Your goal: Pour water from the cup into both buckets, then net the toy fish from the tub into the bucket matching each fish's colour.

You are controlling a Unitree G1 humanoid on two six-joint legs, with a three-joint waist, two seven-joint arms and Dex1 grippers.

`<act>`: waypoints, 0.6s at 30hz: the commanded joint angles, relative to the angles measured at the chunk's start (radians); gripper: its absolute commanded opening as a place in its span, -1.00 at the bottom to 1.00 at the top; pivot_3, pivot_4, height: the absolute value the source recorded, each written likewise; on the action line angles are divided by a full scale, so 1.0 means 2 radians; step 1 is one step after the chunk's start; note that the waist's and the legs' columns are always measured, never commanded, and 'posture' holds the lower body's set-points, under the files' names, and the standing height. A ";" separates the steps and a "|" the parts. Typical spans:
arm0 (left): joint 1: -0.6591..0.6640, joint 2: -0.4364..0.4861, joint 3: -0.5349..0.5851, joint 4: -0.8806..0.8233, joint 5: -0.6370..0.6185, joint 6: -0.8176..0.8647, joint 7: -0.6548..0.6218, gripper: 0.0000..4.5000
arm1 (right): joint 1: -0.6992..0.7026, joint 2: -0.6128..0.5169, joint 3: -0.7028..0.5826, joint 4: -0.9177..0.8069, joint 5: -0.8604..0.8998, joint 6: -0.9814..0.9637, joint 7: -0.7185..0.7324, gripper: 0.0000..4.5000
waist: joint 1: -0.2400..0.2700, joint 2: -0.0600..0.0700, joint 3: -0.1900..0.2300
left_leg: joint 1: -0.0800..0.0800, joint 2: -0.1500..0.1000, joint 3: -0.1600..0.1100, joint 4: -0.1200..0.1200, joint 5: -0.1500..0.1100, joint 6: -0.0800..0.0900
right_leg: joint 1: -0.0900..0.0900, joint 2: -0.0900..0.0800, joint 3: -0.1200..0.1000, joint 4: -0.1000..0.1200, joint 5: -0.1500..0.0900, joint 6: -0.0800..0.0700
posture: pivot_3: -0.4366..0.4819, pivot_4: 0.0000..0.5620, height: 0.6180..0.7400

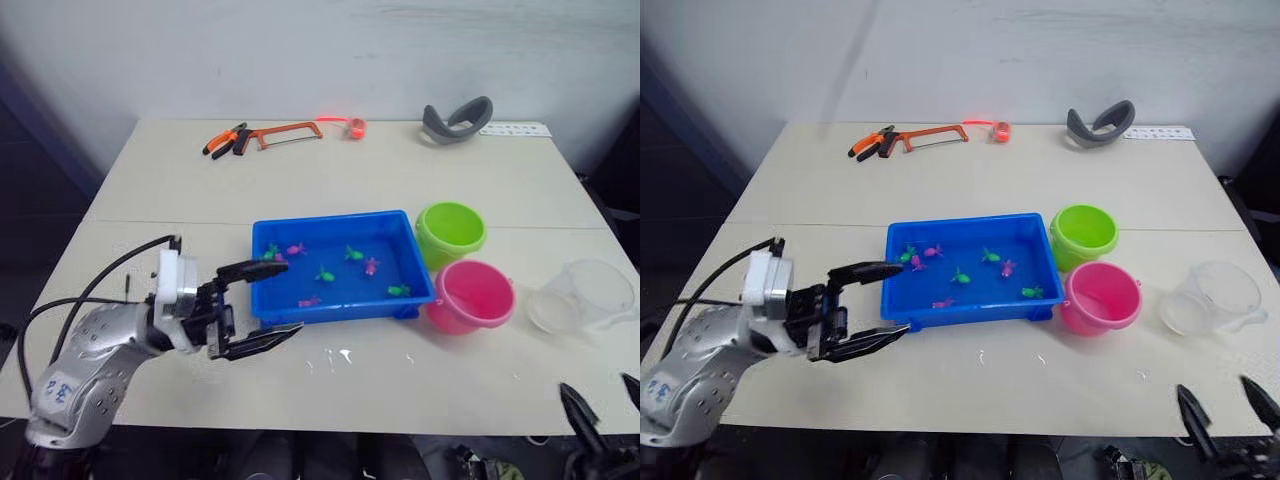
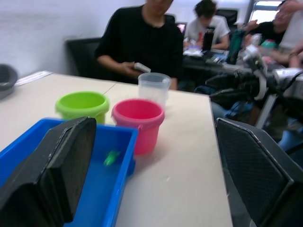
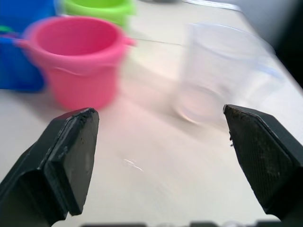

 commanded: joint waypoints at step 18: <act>-0.051 -0.053 -0.028 -0.026 -0.016 0.077 0.072 0.97 | -0.269 -0.132 -0.008 0.164 -0.062 0.210 -0.230 1.00 | 0.001 0.000 0.000 | 0.000 0.000 0.001 0.000 0.002 0.001 | -0.001 0.001 0.001 0.001 0.000 0.000 | -0.05 -0.47 1.00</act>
